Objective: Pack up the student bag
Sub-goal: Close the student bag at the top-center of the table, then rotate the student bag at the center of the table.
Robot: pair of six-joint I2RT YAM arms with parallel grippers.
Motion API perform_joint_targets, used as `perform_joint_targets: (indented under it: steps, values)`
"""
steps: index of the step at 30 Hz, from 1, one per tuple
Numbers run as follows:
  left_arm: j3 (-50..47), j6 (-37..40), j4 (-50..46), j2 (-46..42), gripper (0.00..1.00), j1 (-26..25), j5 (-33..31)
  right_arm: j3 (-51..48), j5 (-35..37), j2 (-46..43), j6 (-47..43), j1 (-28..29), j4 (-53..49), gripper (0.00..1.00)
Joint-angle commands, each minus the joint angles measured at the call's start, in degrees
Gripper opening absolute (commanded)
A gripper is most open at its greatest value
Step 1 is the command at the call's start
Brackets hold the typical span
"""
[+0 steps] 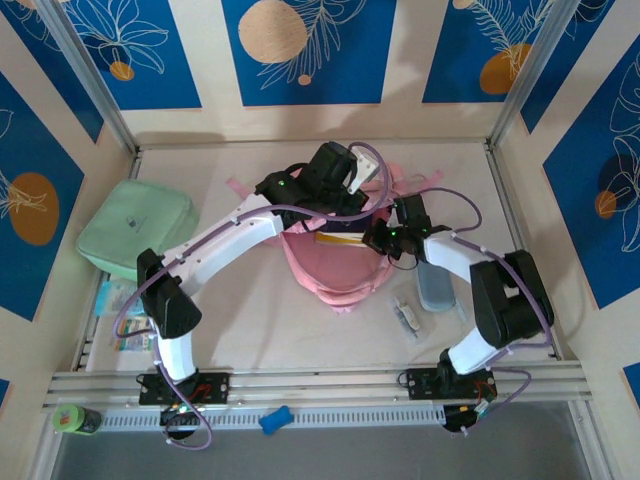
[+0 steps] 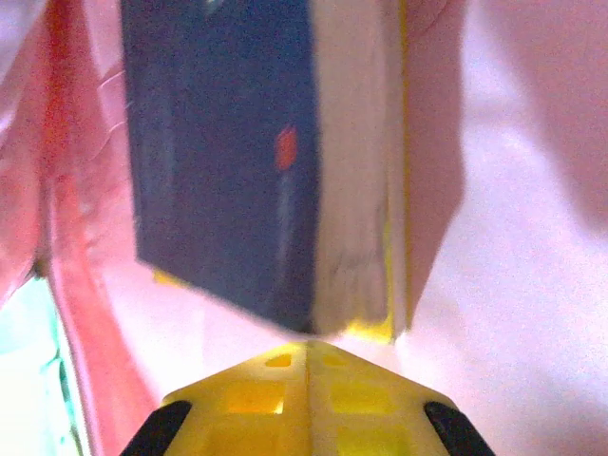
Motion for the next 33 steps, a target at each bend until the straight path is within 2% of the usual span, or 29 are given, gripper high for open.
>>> perform_joint_targets:
  steps: [1,3,6,10,13,16,21,26,33]
  values:
    - [-0.19,-2.16,4.08,-3.78,0.00,-0.87,0.88,-3.30,-3.96,-9.83,-1.09,-0.40,-2.31,0.11]
    - [-2.23,-3.41,5.03,-4.31,0.02,-0.81,2.64,-4.31,-2.41,-16.38,-2.16,-1.26,-8.74,0.14]
    - [-5.73,-5.41,5.82,-5.84,0.19,-0.81,5.56,-3.67,1.43,-24.13,-2.86,-4.10,-21.11,0.17]
    - [-12.08,-8.82,7.51,-11.72,0.38,-0.72,7.11,-4.07,1.92,-32.28,-3.77,-9.24,-30.68,0.20]
    - [-21.13,-10.43,12.20,-18.43,0.48,0.34,5.10,-4.76,0.11,-34.59,-4.70,-10.92,-33.51,0.25]
    - [-27.65,-14.41,12.53,-21.26,0.57,4.78,4.27,-5.26,-5.24,-32.01,-4.79,-9.88,-32.43,0.30]
    - [-38.37,-22.50,16.59,-21.77,0.61,14.07,4.42,-4.51,-4.10,-26.06,-3.89,-4.08,-31.36,0.39]
    - [-43.63,-28.15,24.32,-16.34,0.62,23.84,10.17,-4.74,-1.44,-21.98,-2.19,-1.08,-30.14,0.47]
    - [-41.70,-30.94,29.24,-5.63,0.62,27.79,11.81,-7.76,-2.14,-21.57,-1.23,-0.35,-27.25,0.50]
